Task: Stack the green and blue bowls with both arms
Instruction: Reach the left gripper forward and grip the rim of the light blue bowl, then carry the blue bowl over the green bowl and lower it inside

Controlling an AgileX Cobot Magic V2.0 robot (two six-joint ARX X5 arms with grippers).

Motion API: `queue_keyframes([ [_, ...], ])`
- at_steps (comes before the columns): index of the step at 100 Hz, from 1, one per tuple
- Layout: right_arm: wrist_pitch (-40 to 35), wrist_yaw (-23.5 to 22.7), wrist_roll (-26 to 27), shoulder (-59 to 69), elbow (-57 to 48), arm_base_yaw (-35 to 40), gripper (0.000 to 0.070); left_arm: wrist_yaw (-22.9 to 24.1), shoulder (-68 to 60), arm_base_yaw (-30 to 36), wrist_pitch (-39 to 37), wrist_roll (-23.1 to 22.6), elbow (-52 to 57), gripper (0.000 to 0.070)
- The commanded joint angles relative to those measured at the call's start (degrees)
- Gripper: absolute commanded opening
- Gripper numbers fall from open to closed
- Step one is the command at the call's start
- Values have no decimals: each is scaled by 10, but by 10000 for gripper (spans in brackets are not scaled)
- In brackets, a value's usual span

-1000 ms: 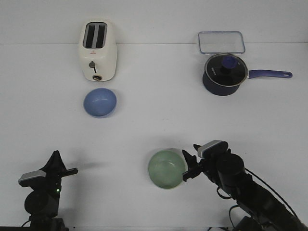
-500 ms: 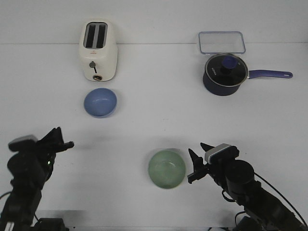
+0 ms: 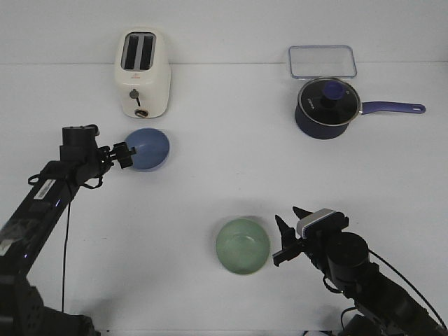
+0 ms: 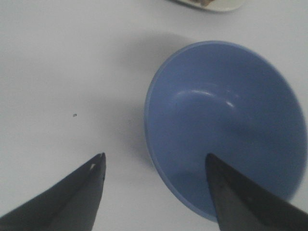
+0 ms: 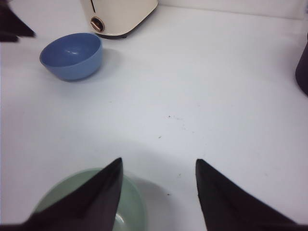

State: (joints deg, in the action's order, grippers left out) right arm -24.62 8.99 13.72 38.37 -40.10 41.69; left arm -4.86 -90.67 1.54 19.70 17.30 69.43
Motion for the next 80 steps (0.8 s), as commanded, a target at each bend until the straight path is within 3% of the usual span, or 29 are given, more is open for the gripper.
queue_keyframes([
  [1, 6, 1, -3, 3, -3, 6, 311, -3, -36, 1, -4, -8, 24, 386],
  [24, 6, 6, -3, 3, -3, 6, 311, -7, -111, 5, -38, -8, 42, 357],
  [45, 10, 5, -3, 3, -3, 6, 311, -7, -128, 8, -59, -9, 42, 0],
  [64, 13, 5, -3, 3, -3, 6, 311, -10, -123, 8, -47, -17, 44, 10],
  [80, 14, 5, -3, 3, -3, 6, 311, -41, -62, 13, -34, -23, 43, 9],
])
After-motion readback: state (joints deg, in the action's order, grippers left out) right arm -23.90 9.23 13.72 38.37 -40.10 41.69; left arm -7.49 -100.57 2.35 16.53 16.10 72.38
